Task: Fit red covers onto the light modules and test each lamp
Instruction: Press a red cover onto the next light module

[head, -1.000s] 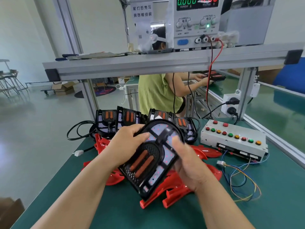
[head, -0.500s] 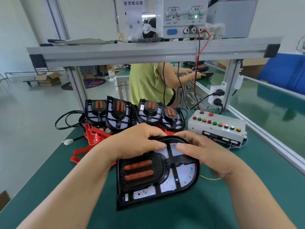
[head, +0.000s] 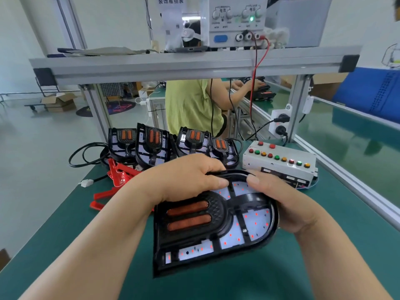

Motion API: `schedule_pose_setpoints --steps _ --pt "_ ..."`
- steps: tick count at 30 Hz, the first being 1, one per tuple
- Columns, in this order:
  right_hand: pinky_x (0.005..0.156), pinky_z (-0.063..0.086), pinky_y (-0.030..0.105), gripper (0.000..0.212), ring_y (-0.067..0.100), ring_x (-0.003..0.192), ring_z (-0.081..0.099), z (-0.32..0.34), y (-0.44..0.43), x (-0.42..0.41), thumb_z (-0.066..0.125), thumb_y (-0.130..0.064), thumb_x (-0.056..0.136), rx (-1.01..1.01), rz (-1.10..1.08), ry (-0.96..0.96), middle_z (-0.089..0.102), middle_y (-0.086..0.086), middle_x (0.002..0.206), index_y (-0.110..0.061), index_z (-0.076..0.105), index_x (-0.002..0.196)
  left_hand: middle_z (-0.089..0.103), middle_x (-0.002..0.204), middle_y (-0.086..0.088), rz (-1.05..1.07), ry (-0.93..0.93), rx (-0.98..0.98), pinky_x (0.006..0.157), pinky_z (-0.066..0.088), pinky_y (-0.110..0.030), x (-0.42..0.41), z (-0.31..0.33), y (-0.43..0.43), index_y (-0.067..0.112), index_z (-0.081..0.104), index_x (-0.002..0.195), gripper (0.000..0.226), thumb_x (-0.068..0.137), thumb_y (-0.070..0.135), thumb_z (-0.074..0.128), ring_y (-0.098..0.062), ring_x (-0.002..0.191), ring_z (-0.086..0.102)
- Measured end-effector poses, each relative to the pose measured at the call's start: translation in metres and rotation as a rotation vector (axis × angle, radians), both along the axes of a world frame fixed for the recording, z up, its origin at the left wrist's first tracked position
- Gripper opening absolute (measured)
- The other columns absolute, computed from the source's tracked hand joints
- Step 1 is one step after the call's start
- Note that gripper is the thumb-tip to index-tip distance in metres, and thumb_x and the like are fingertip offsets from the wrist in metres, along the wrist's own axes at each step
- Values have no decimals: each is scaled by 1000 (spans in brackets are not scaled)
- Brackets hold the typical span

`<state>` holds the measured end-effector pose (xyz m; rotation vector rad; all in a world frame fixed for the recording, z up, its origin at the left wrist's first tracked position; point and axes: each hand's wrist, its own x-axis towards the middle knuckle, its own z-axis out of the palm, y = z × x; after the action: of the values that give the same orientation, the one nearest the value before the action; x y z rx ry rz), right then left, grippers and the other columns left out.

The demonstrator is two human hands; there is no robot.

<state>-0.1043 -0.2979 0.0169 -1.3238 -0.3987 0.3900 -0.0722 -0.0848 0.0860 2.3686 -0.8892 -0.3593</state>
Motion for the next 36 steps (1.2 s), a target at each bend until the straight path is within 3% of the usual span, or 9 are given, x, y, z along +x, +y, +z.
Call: schedule_pose_setpoints --steps 9,14,17,20,24,27,30,33,36 --pt "108 35 62 68 37 107 54 -36 -3 7 80 -26 75 -173 -109 242 60 33 127 10 54 127 48 56 19 18 130 90 60 37 -21 20 -58 -9 34 59 64 34 97 24 60 -1 56 44" --pt "81 54 39 77 31 92 63 -43 -11 8 93 -47 58 -132 -128 250 67 23 104 1 62 109 69 101 2 19 -5 114 92 48 -42 11 -68 -20 23 69 103 15 97 30 57 -18 95 62" --pt "97 51 46 69 30 99 66 -44 -12 11 80 -46 71 -200 -186 184 69 26 116 5 64 114 67 119 0 29 -180 147 97 46 -38 2 -73 -30 23 64 124 28 99 31 53 -20 111 59" --pt "100 50 46 57 24 95 68 -48 -8 12 75 -52 66 -317 -270 73 74 18 109 -8 73 103 64 120 -2 33 -370 249 96 45 -41 -2 -79 -36 20 60 121 29 100 37 49 -24 115 56" --pt "82 58 32 51 25 91 70 -63 -5 11 76 -46 67 -263 -337 38 76 17 102 -9 75 103 61 116 8 49 -298 194 99 44 -35 1 -75 -27 29 62 125 40 93 52 56 -12 112 55" --pt "84 58 39 47 27 87 71 -69 -5 10 77 -47 67 -261 -393 71 76 17 98 -10 77 97 63 103 20 201 -179 7 88 48 -22 13 -62 -7 32 69 113 40 85 60 60 5 96 59" --pt "85 57 38 47 22 84 72 -70 -7 10 77 -55 60 -278 -463 80 78 11 94 -19 79 90 66 90 19 485 -218 -15 68 45 -20 32 -58 22 34 70 98 23 91 52 57 2 80 60" --pt "76 56 30 43 16 80 73 -70 -7 11 75 -59 59 -293 -500 71 78 4 90 -27 79 87 68 89 9 700 -240 95 76 52 -33 45 -75 42 27 71 97 16 95 37 59 -11 84 63" --pt "67 54 20 36 10 76 72 -69 -5 11 72 -58 62 -305 -511 59 78 0 87 -31 79 86 66 97 3 684 -267 238 82 52 -37 45 -104 42 23 73 97 15 90 34 65 -22 96 63"
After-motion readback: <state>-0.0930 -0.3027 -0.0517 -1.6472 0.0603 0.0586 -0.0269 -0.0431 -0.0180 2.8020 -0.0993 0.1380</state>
